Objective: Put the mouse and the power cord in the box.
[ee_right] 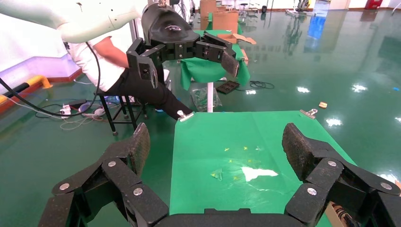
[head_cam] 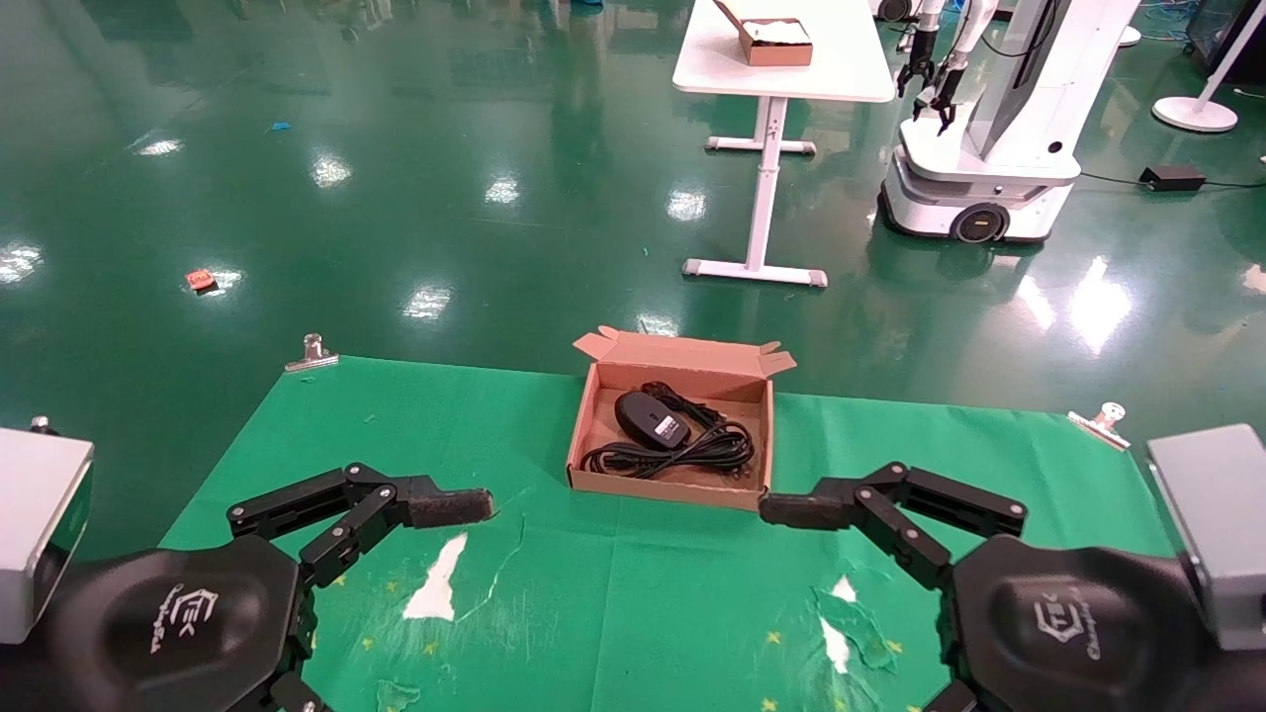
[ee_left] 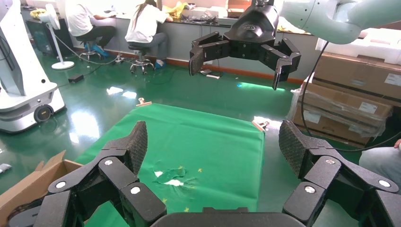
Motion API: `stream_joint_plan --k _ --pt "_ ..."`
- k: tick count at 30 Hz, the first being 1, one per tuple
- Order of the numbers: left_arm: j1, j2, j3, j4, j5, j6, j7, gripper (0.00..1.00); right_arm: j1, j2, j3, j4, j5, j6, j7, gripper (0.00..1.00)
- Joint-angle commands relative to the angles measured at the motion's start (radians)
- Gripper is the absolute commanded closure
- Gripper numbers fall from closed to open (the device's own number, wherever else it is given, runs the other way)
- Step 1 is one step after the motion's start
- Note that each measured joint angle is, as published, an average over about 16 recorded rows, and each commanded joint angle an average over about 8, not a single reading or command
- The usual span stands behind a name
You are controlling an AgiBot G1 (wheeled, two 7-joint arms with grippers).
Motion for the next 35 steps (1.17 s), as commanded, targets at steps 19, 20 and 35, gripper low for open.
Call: stream_joint_plan --k 19,20,35 --pt "-0.001 0.001 0.001 0.001 0.001 -0.001 0.000 0.00 0.001 -0.001 -0.001 -0.002 -0.002 0.001 -0.001 0.00" --pt "-0.001 0.001 0.001 0.001 0.001 -0.001 0.000 0.00 0.001 -0.001 -0.001 -0.002 -0.002 0.001 -0.001 0.00" --pt "-0.001 0.001 0.001 0.001 0.001 -0.001 0.000 0.00 0.002 -0.001 -0.001 -0.002 -0.002 0.001 -0.001 0.00"
